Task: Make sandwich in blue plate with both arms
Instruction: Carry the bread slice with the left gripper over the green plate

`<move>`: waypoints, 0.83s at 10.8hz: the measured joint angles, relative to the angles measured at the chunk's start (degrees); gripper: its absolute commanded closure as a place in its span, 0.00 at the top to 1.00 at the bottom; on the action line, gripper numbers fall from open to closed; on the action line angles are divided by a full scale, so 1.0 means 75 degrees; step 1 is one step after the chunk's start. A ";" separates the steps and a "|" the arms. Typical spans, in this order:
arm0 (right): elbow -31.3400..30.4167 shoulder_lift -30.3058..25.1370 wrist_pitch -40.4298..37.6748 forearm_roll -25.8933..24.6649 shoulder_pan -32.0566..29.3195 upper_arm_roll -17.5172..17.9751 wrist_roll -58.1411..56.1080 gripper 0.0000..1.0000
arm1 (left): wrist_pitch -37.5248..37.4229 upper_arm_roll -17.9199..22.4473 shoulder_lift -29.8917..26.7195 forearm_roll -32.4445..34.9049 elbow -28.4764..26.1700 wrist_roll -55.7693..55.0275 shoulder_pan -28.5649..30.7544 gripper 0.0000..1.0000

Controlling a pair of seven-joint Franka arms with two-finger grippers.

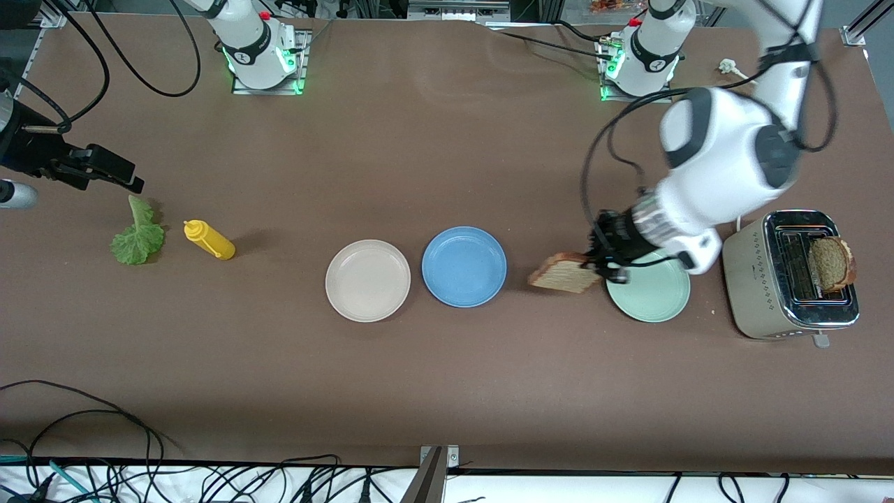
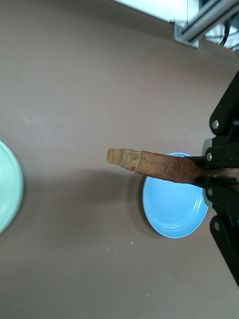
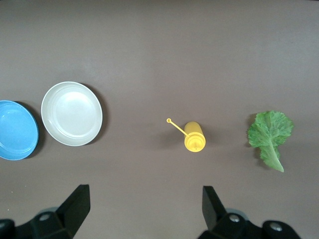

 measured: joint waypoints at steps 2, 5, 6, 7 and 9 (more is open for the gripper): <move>-0.0008 0.0007 -0.0014 0.0000 0.0000 -0.0006 0.0000 1.00 | 0.0072 0.0198 0.0371 0.0000 0.0091 -0.0766 -0.0648 0.00; -0.0032 0.0015 -0.0020 0.0000 -0.0003 -0.0013 0.0000 1.00 | 0.0072 0.0455 0.0640 0.0142 0.0103 -0.2166 -0.1204 0.00; -0.0033 0.0015 -0.0022 0.0000 -0.0002 -0.0014 -0.0001 1.00 | 0.0072 0.0494 0.0707 0.0312 0.0104 -0.2687 -0.1349 0.00; -0.0034 0.0016 -0.0023 0.0000 -0.0003 -0.0014 -0.0001 1.00 | 0.0073 0.0611 0.0770 0.0537 0.0104 -0.3251 -0.1546 0.00; -0.0043 0.0016 -0.0025 0.0000 -0.0003 -0.0015 -0.0002 1.00 | 0.0078 0.0966 0.0855 0.0747 0.0111 -0.3799 -0.1903 0.00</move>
